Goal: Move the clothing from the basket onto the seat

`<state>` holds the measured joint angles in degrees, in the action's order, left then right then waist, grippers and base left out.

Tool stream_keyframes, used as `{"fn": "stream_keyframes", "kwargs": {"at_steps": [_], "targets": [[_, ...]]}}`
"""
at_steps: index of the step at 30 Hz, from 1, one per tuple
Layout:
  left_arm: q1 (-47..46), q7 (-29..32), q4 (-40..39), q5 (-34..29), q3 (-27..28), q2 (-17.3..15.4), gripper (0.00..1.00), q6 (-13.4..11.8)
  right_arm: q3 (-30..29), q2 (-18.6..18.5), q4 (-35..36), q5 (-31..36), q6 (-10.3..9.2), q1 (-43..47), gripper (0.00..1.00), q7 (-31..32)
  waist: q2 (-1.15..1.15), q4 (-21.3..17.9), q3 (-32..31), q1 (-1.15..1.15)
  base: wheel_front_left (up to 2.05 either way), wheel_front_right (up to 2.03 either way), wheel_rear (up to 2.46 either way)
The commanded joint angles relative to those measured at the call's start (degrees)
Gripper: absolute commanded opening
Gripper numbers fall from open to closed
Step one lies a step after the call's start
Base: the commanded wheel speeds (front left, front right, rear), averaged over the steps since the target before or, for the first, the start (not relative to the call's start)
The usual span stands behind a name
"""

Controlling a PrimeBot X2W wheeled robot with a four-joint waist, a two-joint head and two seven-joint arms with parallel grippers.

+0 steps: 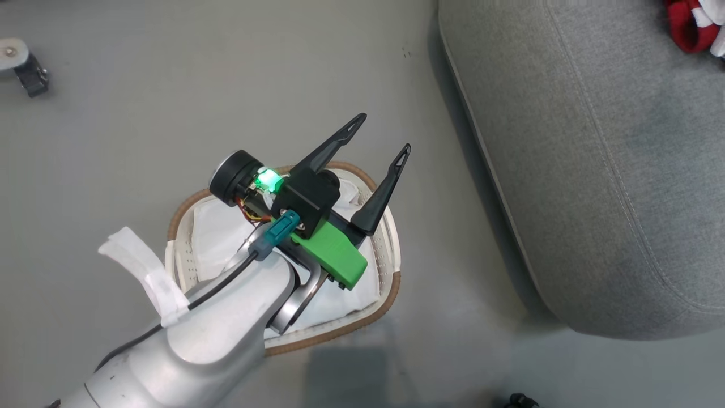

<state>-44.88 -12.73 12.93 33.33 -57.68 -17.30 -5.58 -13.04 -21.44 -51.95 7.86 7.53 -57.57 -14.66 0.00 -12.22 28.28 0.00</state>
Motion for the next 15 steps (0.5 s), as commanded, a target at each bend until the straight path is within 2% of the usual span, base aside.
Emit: {"fn": "stream_keyframes", "kwargs": {"at_steps": [1, 7, 15], "targets": [[1.3, -0.6, 0.6, 0.6, 0.3, 0.2, 1.00, 0.0, 0.6, -0.2, 0.5, -0.5, -0.08, 0.9, 1.00, -0.2, 0.00, 1.8, -3.4, 0.00, 0.00, 0.00, 0.00], [3.5, -1.9, 3.0, 1.9, 2.0, 1.4, 1.00, -0.5, 2.7, 0.1, 1.6, -1.5, -0.08, 1.2, 1.00, 0.8, 0.00, 4.7, -7.7, 0.00, 0.00, 0.00, 0.00], [9.6, -2.5, 3.9, 3.4, 7.8, 1.4, 1.00, -1.6, 3.9, 2.6, 3.7, -4.0, -0.08, 4.2, 1.00, 0.8, 0.00, 9.0, -12.3, 0.00, 0.00, 0.00, 0.00]]}}
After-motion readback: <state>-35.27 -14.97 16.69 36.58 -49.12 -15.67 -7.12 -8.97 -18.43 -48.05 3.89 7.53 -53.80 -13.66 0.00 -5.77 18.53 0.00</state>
